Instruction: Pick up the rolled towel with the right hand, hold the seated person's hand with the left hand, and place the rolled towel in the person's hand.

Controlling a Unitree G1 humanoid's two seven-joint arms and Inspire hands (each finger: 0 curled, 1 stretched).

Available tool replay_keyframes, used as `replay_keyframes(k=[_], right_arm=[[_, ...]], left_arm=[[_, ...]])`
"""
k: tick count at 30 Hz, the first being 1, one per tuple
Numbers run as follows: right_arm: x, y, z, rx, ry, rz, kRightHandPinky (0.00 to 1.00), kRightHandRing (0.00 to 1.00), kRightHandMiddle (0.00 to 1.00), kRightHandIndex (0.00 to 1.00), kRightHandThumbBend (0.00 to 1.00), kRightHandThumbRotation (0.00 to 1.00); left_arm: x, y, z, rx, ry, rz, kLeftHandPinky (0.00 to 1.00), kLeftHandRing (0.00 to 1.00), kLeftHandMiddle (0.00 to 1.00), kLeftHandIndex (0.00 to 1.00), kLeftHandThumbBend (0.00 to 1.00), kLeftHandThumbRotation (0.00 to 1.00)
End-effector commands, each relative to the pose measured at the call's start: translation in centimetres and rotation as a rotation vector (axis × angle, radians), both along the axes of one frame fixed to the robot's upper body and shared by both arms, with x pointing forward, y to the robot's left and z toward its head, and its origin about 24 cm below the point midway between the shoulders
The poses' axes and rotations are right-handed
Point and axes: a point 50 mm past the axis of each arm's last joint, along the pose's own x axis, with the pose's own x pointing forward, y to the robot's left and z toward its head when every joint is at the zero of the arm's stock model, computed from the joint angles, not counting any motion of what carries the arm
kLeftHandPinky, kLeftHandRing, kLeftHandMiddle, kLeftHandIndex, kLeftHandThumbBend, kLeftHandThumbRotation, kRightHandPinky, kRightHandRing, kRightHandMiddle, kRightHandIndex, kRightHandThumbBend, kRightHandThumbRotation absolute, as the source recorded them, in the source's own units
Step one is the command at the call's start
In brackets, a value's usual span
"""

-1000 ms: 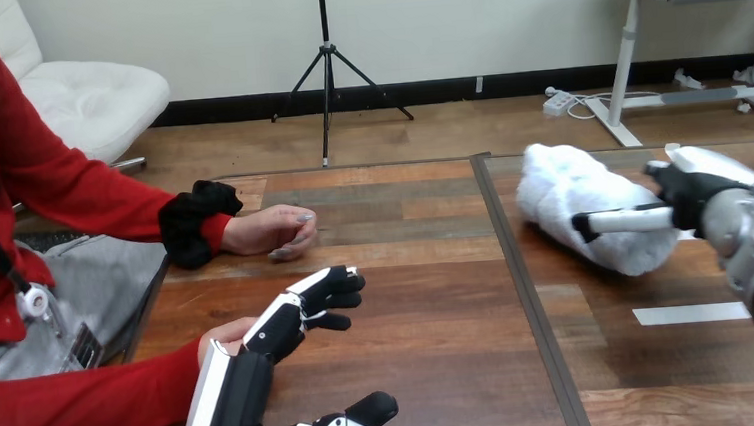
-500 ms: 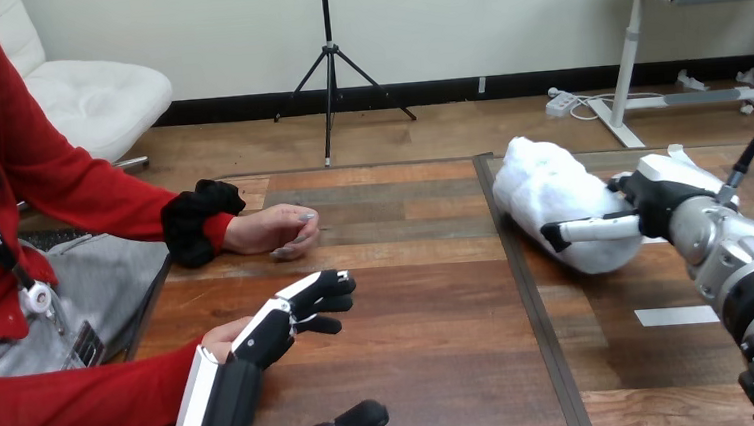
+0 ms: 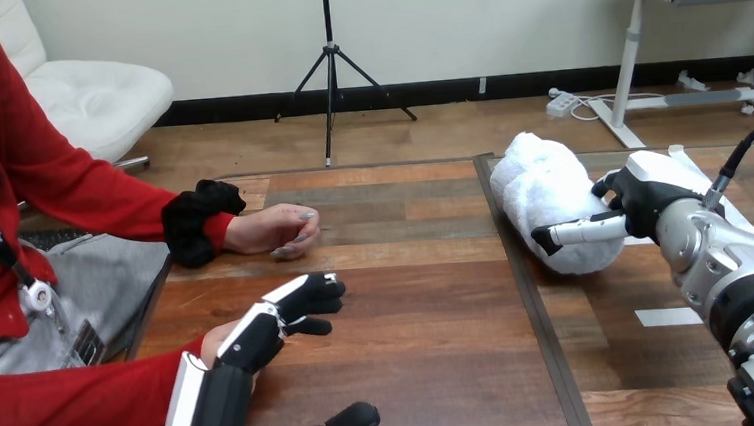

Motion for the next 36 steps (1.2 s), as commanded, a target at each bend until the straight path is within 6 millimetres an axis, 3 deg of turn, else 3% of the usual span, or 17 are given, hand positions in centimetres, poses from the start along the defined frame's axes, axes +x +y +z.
replay_keyframes(k=[1, 9, 12, 28, 36], right_arm=[[0.00, 1.42, -0.60, 0.069, -0.041, -0.011, 0.43, 0.59, 0.63, 0.62, 0.97, 0.39], [-0.01, 1.72, -0.67, 0.114, -0.086, -0.032, 0.44, 0.60, 0.65, 0.55, 0.93, 0.10], [-0.03, 1.77, -0.71, 0.145, -0.098, -0.040, 0.46, 0.63, 0.66, 0.53, 0.92, 0.05], [-0.20, 1.75, -0.86, 0.250, -0.154, -0.064, 0.54, 0.67, 0.71, 0.46, 0.82, 0.00], [-0.22, 1.63, -0.71, 0.315, -0.193, -0.075, 0.47, 0.57, 0.64, 0.44, 0.76, 0.00]], left_arm=[[1.10, -0.26, 1.60, -0.012, -0.097, -0.023, 0.65, 0.73, 0.76, 0.76, 0.84, 0.50], [1.22, -0.36, 1.87, -0.024, -0.108, -0.030, 0.65, 0.73, 0.75, 0.75, 0.84, 0.50], [1.27, -0.40, 1.98, -0.026, -0.115, -0.033, 0.65, 0.73, 0.75, 0.75, 0.84, 0.50], [1.44, -0.45, 2.41, -0.045, -0.140, -0.038, 0.63, 0.72, 0.75, 0.75, 0.84, 0.49], [1.53, -0.34, 2.53, -0.051, -0.149, -0.033, 0.63, 0.71, 0.74, 0.74, 0.84, 0.49]])
